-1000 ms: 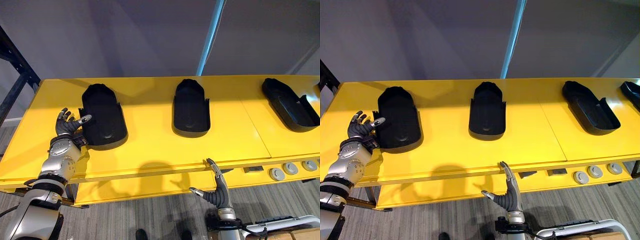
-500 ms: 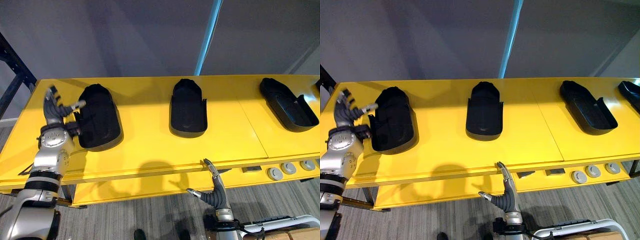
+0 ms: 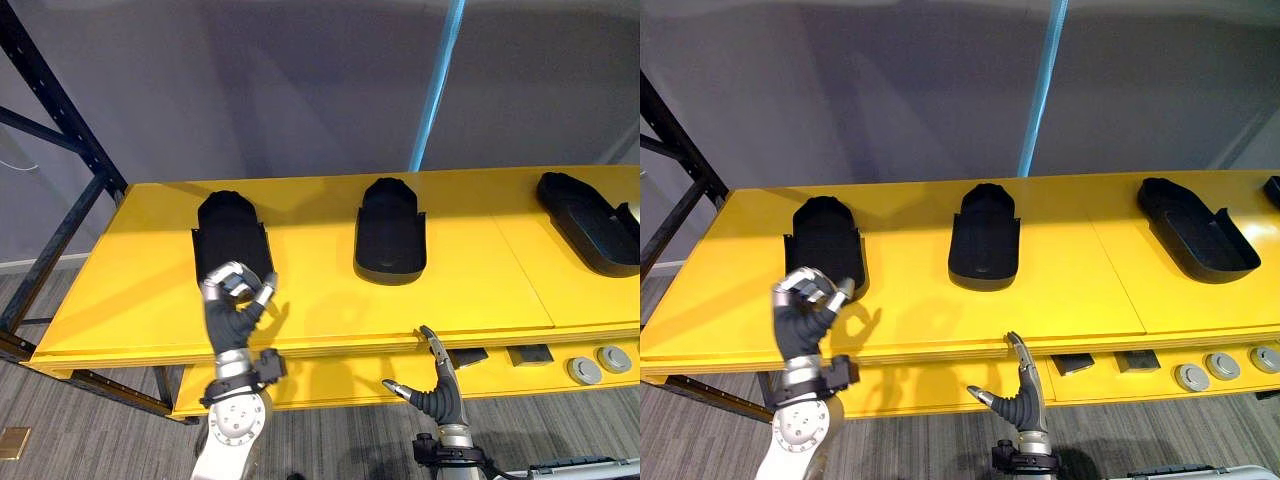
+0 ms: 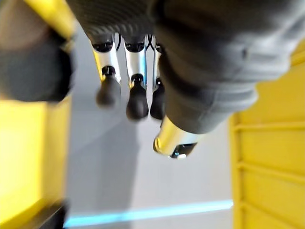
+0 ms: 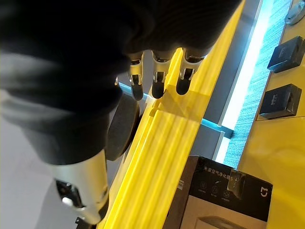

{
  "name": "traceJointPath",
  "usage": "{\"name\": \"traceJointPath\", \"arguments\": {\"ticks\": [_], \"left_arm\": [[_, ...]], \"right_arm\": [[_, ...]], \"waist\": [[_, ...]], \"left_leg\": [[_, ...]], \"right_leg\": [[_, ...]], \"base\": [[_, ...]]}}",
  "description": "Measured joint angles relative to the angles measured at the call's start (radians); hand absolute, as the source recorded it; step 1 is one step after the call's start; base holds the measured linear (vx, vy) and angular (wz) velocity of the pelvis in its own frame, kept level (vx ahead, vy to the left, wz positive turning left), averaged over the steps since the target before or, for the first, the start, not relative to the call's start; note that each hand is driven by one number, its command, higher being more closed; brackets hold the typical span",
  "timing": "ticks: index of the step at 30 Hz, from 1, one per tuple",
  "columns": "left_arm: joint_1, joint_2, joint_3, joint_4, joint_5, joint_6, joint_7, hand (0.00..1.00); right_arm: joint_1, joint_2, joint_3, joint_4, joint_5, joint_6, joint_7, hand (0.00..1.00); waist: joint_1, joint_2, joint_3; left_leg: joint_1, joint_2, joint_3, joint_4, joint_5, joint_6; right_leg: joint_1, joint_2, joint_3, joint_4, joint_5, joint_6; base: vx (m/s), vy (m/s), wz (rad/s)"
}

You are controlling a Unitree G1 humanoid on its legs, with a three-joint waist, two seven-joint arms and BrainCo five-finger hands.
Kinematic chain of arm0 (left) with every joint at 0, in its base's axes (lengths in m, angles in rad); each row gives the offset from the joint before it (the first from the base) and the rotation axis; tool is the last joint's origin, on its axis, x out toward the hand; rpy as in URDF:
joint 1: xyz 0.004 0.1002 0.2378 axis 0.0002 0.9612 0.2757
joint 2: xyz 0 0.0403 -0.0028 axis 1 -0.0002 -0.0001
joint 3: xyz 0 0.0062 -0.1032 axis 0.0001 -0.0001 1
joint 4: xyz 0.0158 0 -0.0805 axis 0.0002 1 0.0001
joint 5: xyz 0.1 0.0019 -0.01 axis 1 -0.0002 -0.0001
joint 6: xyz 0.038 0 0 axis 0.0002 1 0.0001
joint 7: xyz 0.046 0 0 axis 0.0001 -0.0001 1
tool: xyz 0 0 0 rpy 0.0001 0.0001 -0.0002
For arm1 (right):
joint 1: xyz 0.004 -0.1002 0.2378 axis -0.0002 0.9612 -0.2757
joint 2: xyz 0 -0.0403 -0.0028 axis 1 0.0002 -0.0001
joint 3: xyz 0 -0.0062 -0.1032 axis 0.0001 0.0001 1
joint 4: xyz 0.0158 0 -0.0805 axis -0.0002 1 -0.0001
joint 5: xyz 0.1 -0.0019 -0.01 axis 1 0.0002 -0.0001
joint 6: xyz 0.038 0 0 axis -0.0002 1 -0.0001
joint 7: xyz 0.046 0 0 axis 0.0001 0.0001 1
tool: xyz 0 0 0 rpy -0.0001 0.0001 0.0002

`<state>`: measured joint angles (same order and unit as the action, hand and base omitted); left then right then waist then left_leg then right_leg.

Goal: Walk over and take plastic housings, then place them on the shelf

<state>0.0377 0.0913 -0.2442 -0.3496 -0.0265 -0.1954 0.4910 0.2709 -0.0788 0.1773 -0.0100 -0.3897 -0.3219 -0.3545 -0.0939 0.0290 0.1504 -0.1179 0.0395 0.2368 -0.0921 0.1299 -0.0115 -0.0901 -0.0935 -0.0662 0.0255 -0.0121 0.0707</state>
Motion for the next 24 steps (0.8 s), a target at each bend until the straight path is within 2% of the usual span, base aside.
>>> {"name": "traceJointPath", "arguments": {"ticks": [2, 8, 14, 19, 24], "left_arm": [[0.007, -0.004, 0.000, 0.041, -0.033, 0.004, -0.031, 1.00], [-0.015, -0.011, 0.036, 0.154, -0.050, 0.024, -0.058, 1.00], [-0.124, -0.007, 0.113, 0.320, -0.049, 0.061, -0.009, 1.00], [-0.203, 0.002, 0.169, 0.416, -0.049, 0.092, 0.032, 1.00], [-0.253, 0.019, 0.222, 0.505, -0.051, 0.105, 0.057, 1.00]], "right_arm": [[0.005, 0.000, 0.001, -0.006, -0.001, 0.000, 0.005, 0.00], [0.009, 0.001, 0.008, -0.014, -0.004, -0.002, 0.012, 0.00], [0.010, -0.003, 0.020, -0.014, -0.004, -0.002, 0.013, 0.00], [0.016, -0.005, 0.027, -0.010, -0.004, -0.002, 0.021, 0.00], [0.016, -0.005, 0.034, -0.006, -0.003, -0.002, 0.022, 0.00]], "waist": [[0.000, -0.001, -0.001], [-0.003, -0.003, -0.010], [-0.003, -0.008, -0.014], [-0.008, -0.026, -0.025], [-0.011, -0.033, -0.028]], "left_leg": [[-0.001, 0.002, 0.002, 0.000, 0.000, 0.000], [-0.009, 0.006, 0.010, 0.001, 0.001, 0.001], [-0.009, 0.013, 0.019, 0.001, -0.003, -0.005], [-0.009, 0.015, 0.026, 0.001, -0.005, -0.006], [-0.008, 0.016, 0.028, 0.001, -0.005, -0.007]], "right_leg": [[-0.002, 0.002, 0.001, 0.000, 0.001, -0.002], [-0.014, 0.006, 0.009, 0.001, 0.006, 0.000], [-0.017, 0.008, 0.026, -0.006, 0.006, 0.000], [-0.018, 0.009, 0.030, -0.008, 0.007, -0.001], [-0.015, 0.011, 0.032, -0.015, 0.010, -0.005]], "base": [[0.00, -0.003, -0.04], [0.00, -0.005, -0.05], [-0.01, -0.003, -0.05], [0.00, -0.001, -0.03], [0.00, 0.000, 0.00]]}}
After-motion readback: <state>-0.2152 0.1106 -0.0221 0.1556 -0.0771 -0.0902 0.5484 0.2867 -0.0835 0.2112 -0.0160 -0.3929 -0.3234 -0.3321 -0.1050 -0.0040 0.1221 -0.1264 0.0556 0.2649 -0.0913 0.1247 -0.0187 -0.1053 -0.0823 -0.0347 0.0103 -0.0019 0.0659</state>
